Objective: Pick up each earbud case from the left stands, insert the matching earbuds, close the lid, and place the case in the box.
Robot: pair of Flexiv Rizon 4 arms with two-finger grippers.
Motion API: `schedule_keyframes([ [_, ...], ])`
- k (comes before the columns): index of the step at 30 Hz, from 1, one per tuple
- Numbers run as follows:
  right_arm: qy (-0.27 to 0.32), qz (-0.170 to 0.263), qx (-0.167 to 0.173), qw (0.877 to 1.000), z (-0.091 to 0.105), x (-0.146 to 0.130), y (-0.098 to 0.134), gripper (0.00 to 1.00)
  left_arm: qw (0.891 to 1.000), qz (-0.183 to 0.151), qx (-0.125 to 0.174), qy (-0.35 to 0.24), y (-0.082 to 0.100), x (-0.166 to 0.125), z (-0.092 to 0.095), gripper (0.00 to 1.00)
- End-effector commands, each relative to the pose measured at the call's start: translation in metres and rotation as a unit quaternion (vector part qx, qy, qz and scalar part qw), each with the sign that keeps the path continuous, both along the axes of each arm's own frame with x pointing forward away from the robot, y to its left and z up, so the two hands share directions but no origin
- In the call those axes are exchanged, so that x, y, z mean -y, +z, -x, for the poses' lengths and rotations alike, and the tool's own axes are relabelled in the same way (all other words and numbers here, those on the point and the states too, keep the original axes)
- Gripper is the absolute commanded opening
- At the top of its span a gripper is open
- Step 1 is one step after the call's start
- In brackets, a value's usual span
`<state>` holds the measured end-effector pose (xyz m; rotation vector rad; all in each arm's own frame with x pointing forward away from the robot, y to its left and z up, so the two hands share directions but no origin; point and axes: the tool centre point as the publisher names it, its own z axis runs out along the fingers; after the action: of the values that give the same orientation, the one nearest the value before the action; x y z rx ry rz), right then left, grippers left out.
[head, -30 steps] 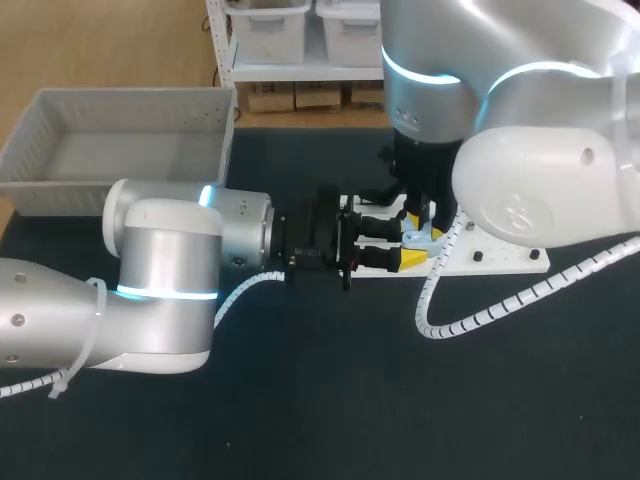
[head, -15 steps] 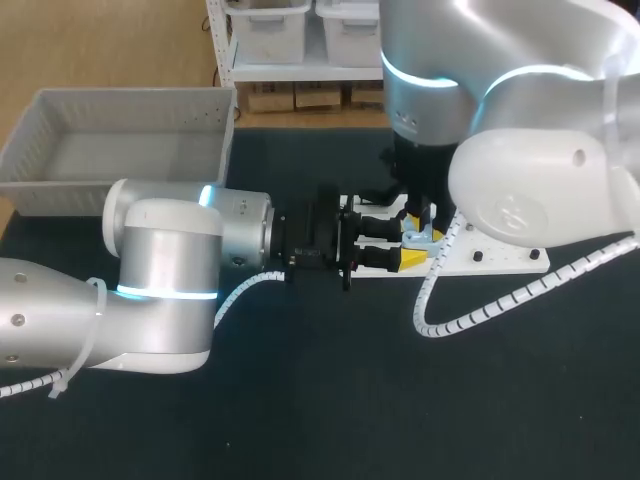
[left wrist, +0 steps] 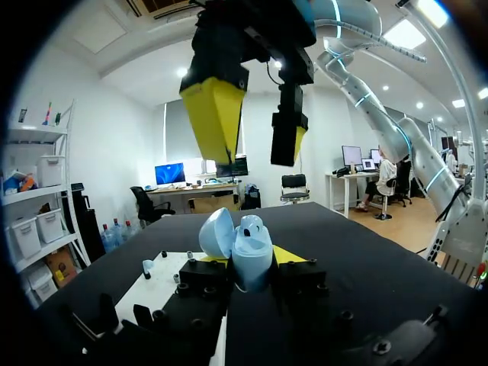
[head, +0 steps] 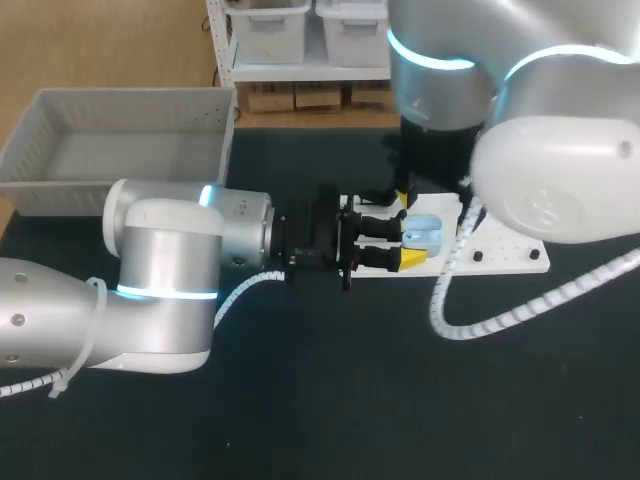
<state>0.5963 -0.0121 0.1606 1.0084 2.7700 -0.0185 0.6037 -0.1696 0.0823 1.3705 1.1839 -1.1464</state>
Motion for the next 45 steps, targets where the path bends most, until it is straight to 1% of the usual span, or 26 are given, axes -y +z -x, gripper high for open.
schedule_keyframes([
  [1,0.032,-0.041,0.071,0.996,0.017,0.036,0.015,0.71,1.000,0.002,0.002,0.004,-0.001,0.000,0.002,0.00],
  [2,0.044,-0.045,0.080,0.995,0.013,0.040,0.018,0.68,1.000,0.002,0.002,0.004,-0.001,0.000,0.002,0.00],
  [4,0.058,-0.037,0.088,0.994,-0.001,0.050,0.020,0.55,1.000,0.002,0.002,0.004,-0.001,0.000,0.002,0.00],
  [5,0.067,-0.032,0.091,0.993,-0.008,0.055,0.020,0.53,1.000,0.002,0.002,0.004,-0.001,0.000,0.002,0.00],
  [7,0.079,-0.023,0.097,0.992,-0.023,0.063,0.021,0.50,1.000,0.002,0.002,0.004,-0.001,0.000,0.002,0.00],
  [9,0.098,-0.006,0.105,0.990,-0.037,0.072,0.021,0.49,1.000,0.002,0.002,0.004,-0.001,0.000,0.002,0.00],
  [12,0.120,0.004,0.109,0.987,-0.056,0.085,0.019,0.48,1.000,0.002,0.002,0.004,-0.001,0.000,0.002,0.00],
  [15,0.140,0.006,0.110,0.984,-0.072,0.095,0.017,0.49,1.000,0.002,0.002,0.004,-0.001,0.000,0.002,0.00],
  [16,0.147,0.004,0.108,0.983,-0.077,0.098,0.015,0.55,1.000,0.002,0.002,0.004,-0.001,0.000,0.002,0.00],
  [17,0.155,0.006,0.106,0.982,-0.081,0.100,0.013,0.63,1.000,0.002,0.002,0.004,-0.001,0.000,0.002,0.00],
  [22,0.197,0.007,0.090,0.976,-0.095,0.104,-0.004,0.67,1.000,0.002,0.002,0.004,-0.001,0.000,0.002,0.00],
  [25,0.221,0.009,0.082,0.972,-0.103,0.105,-0.016,0.71,1.000,0.002,0.002,0.004,-0.001,0.000,0.002,0.00],
  [27,0.236,0.009,0.078,0.969,-0.108,0.106,-0.025,0.66,1.000,0.002,0.002,0.004,-0.001,0.000,0.002,0.00],
  [28,0.243,0.012,0.079,0.967,-0.110,0.106,-0.030,0.66,1.000,0.002,0.002,0.004,-0.001,0.000,0.002,0.00],
  [30,0.260,0.017,0.076,0.962,-0.113,0.107,-0.037,0.61,1.000,0.002,0.002,0.004,-0.001,0.000,0.002,0.00],
  [32,0.276,0.020,0.075,0.958,-0.116,0.105,-0.044,0.59,1.000,0.002,0.002,0.004,-0.001,0.000,0.002,0.00],
  [34,0.291,0.017,0.071,0.954,-0.117,0.102,-0.051,0.61,1.000,0.002,0.002,0.004,-0.001,0.000,0.002,0.00],
  [37,0.313,0.020,0.062,0.948,-0.118,0.099,-0.064,0.61,1.000,0.002,0.002,0.004,-0.001,0.000,0.002,0.00],
  [39,0.320,0.019,0.056,0.946,-0.120,0.097,-0.072,0.61,1.000,0.002,0.002,0.004,-0.001,0.000,0.002,0.00],
  [42,0.313,0.012,0.047,0.949,-0.127,0.095,-0.081,0.67,1.000,0.002,0.002,0.004,-0.001,0.000,0.002,0.00],
  [45,0.302,-0.003,0.037,0.953,-0.132,0.096,-0.090,0.69,1.000,0.002,0.002,0.004,-0.001,0.000,0.002,0.00],
])
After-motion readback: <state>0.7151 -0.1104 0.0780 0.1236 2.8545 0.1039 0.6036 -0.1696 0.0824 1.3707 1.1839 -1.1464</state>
